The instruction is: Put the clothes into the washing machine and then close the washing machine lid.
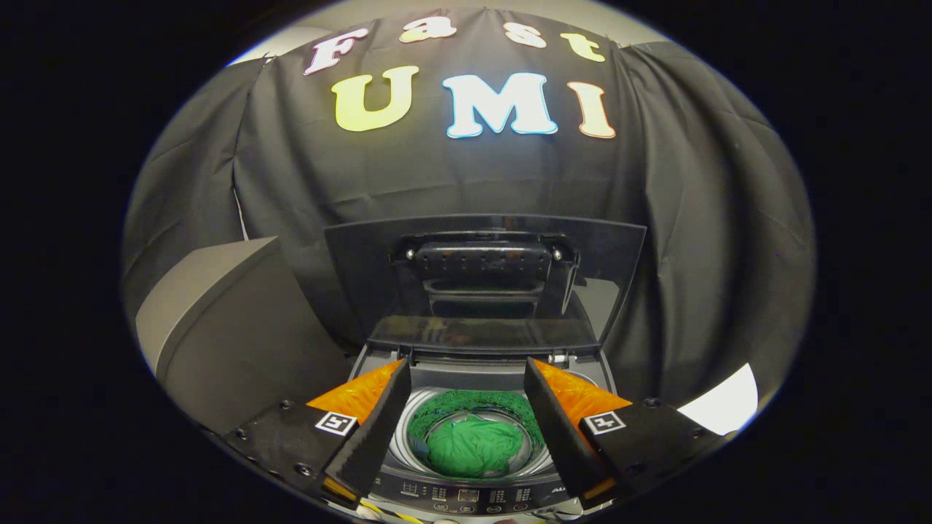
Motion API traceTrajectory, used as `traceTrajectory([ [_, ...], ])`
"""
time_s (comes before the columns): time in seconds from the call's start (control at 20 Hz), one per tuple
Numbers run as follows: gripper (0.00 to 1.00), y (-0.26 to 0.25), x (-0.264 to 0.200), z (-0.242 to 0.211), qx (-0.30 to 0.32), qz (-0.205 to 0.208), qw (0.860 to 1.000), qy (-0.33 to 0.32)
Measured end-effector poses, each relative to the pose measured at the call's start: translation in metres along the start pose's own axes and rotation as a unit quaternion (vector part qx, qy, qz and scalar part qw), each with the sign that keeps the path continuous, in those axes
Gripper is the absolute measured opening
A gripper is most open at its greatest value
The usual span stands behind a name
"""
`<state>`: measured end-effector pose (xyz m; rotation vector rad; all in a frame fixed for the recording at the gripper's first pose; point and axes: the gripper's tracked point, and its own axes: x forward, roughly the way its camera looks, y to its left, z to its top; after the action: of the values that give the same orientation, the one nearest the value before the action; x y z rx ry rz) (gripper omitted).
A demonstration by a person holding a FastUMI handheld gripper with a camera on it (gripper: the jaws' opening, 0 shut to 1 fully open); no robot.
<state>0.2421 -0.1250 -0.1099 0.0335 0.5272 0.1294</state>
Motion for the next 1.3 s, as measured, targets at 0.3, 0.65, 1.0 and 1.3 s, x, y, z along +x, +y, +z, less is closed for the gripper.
traceTrajectory([
  [0.3,0.97,0.0,-0.002,0.053,0.007,0.0,0.998,-0.06],
  [0.65,0.97,-0.002,0.027,0.113,-0.012,-0.008,0.993,-0.117],
  [1.0,0.97,0.0,0.072,0.16,-0.009,-0.02,0.989,-0.148],
  [1.3,0.97,0.0,0.11,0.156,-0.001,-0.028,0.993,-0.113],
])
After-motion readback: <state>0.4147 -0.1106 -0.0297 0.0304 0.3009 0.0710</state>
